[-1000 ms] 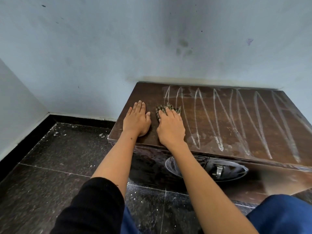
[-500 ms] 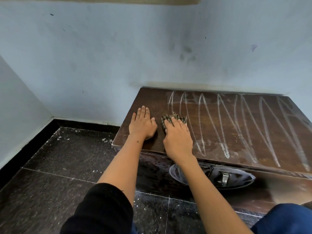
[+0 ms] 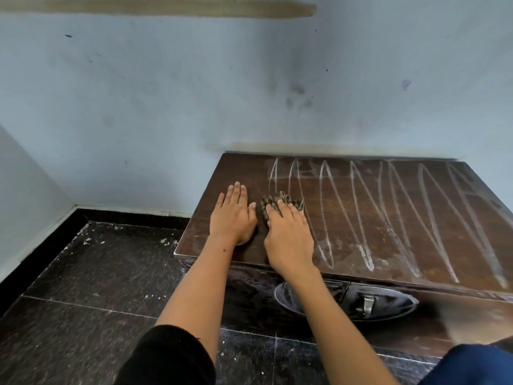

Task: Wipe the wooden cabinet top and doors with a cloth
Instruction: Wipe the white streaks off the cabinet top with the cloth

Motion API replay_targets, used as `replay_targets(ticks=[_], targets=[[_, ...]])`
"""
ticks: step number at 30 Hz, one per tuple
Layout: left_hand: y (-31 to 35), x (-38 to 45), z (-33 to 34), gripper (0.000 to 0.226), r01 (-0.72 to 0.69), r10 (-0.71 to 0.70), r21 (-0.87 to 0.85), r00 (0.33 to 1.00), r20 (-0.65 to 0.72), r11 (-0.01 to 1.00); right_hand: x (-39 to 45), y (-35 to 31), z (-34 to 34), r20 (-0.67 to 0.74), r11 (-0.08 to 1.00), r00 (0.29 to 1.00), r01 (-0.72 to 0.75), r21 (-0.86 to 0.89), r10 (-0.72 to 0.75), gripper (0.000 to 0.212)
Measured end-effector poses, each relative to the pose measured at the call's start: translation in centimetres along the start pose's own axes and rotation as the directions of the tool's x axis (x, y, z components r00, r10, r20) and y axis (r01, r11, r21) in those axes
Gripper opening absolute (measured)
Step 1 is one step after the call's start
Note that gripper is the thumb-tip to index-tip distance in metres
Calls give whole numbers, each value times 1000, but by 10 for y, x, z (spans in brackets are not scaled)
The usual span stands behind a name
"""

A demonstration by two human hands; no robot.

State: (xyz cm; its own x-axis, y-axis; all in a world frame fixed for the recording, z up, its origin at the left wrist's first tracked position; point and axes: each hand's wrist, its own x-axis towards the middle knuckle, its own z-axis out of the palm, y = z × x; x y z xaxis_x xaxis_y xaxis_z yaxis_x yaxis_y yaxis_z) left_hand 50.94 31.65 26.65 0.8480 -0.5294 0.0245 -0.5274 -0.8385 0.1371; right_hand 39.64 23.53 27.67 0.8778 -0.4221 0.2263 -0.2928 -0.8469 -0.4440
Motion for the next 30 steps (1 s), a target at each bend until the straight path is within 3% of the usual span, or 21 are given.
replay_targets(ticks=[3, 10, 16, 23, 30], targets=[[-2, 3, 3, 57, 7, -7, 1, 1000, -14, 1000, -36, 2, 5, -66, 1000, 998, 16, 0, -16, 51], [-1, 1, 0, 57, 18, -18, -6, 1000, -3, 1000, 24, -4, -5, 80, 1000, 997, -13, 2, 13, 51], [-2, 4, -1, 57, 45, -44, -28, 999, 19, 999, -23, 3, 7, -61, 1000, 998, -14, -2, 13, 51], [1, 3, -1, 56, 47, -47, -20, 999, 4, 999, 31, -3, -4, 75, 1000, 997, -1, 12, 0, 49], [-1, 5, 3, 57, 52, -53, -25, 998, -20, 998, -27, 5, 9, -96, 1000, 995, -23, 1, 23, 48]])
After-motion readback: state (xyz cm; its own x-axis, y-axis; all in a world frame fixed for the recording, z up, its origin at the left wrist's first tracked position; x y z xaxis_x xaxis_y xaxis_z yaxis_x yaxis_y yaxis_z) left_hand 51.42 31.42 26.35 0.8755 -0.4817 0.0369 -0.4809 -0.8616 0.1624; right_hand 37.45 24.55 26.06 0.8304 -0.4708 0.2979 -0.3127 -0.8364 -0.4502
